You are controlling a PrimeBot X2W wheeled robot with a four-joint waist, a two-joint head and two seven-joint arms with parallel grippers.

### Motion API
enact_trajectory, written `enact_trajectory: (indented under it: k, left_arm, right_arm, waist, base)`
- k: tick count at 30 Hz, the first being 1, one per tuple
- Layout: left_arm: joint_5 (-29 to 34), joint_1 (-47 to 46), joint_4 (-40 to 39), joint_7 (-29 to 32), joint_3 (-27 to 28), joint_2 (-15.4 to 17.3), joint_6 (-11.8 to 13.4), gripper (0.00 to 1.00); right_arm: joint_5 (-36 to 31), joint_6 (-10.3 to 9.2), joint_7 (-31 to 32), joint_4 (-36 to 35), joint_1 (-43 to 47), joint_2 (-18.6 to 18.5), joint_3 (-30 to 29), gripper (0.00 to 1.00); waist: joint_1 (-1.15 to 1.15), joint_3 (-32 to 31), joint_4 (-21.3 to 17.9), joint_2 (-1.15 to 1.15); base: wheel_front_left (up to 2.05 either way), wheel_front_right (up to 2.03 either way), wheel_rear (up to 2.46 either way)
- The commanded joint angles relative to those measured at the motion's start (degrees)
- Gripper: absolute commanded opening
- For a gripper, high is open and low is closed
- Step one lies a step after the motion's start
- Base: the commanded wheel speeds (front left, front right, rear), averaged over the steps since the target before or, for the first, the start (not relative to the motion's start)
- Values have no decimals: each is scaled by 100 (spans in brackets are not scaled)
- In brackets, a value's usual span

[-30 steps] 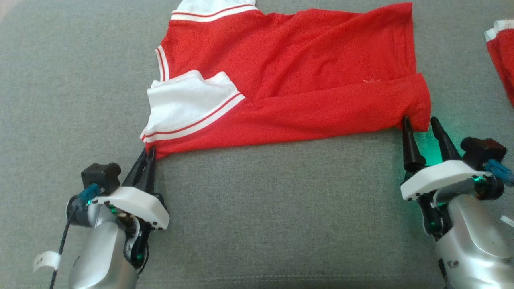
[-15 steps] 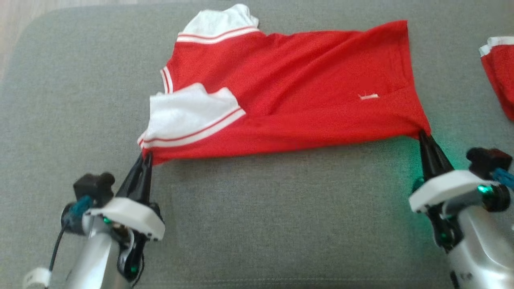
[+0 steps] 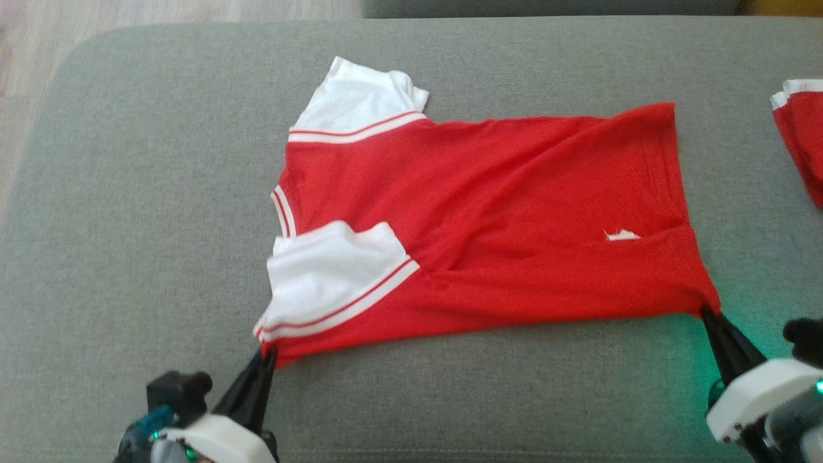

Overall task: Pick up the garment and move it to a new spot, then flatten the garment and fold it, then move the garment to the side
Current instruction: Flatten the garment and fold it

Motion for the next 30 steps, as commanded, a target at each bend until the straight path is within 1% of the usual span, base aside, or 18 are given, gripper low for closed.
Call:
enact_trajectory:
  k: [1,2,3,4,5,6,7,10,14,17,19,22,23,26,30]
  left_arm:
    - [-54,-26,-269,62,162,130,47,0]
    - [-77,35,-323,124,133,127,45,0]
    - [-90,68,-366,180,92,128,39,0]
    - [-94,78,-391,234,61,129,38,0]
    - [-86,64,-404,273,47,129,55,0]
    - [-68,30,-420,300,40,126,87,25]
    - [-48,-12,-443,324,41,119,131,99]
    - [55,-162,-573,381,2,187,163,100]
    - [107,-648,-1197,410,-37,215,138,100]
    - [157,-1420,-1642,672,-63,336,82,100]
    - [181,-2139,-1714,926,-79,496,25,100]
    - [-57,-3282,-1330,1453,-103,679,-46,100]
    - [-57,-3282,-1330,1453,-103,679,-46,100]
    - [-384,-4378,-602,2048,-223,929,-85,100]
    - [-686,-5548,341,2403,-544,1292,-97,100]
  right_arm:
    - [48,36,89,-325,110,-159,-23,0]
    - [32,36,134,-417,193,-157,-88,0]
    - [-26,36,162,-495,260,-163,-149,31]
    - [-75,36,182,-563,315,-154,-207,92]
    - [-118,36,186,-621,352,-123,-288,100]
    - [-158,36,202,-678,378,-86,-356,100]
    - [-191,36,231,-741,399,-52,-408,100]
    - [-225,36,284,-985,427,24,-558,100]
    - [-267,36,334,-1315,388,82,-742,100]
    - [-319,36,392,-1518,299,151,-831,100]
    - [-368,36,443,-1658,192,191,-818,100]
    - [-406,36,506,-1838,-10,205,-743,100]
    - [-406,36,506,-1838,-10,205,-743,100]
    - [-403,36,533,-1954,-232,198,-651,100]
    - [-391,36,502,-1982,-477,212,-520,100]
  waist:
    - [1,28,22,0]
    - [1,46,37,0]
    - [1,64,56,0]
    - [1,79,77,0]
    - [1,90,92,0]
    - [1,101,103,0]
    - [1,112,108,0]
    - [1,163,89,0]
    - [1,321,35,0]
    - [1,527,8,0]
    - [1,731,-43,0]
    - [1,1060,-144,0]
    - [1,1060,-144,0]
    - [1,1402,-303,0]
    - [1,1736,-557,0]
  base:
    - [0,0,0]
    - [0,0,0]
    - [0,0,0]
    - [0,0,0]
    - [0,0,0]
    - [0,0,0]
    - [0,0,0]
    - [0,0,0]
    - [0,0,0]
    - [0,0,0]
    - [0,0,0]
    - [0,0,0]
    - [0,0,0]
    - [0,0,0]
    - [0,0,0]
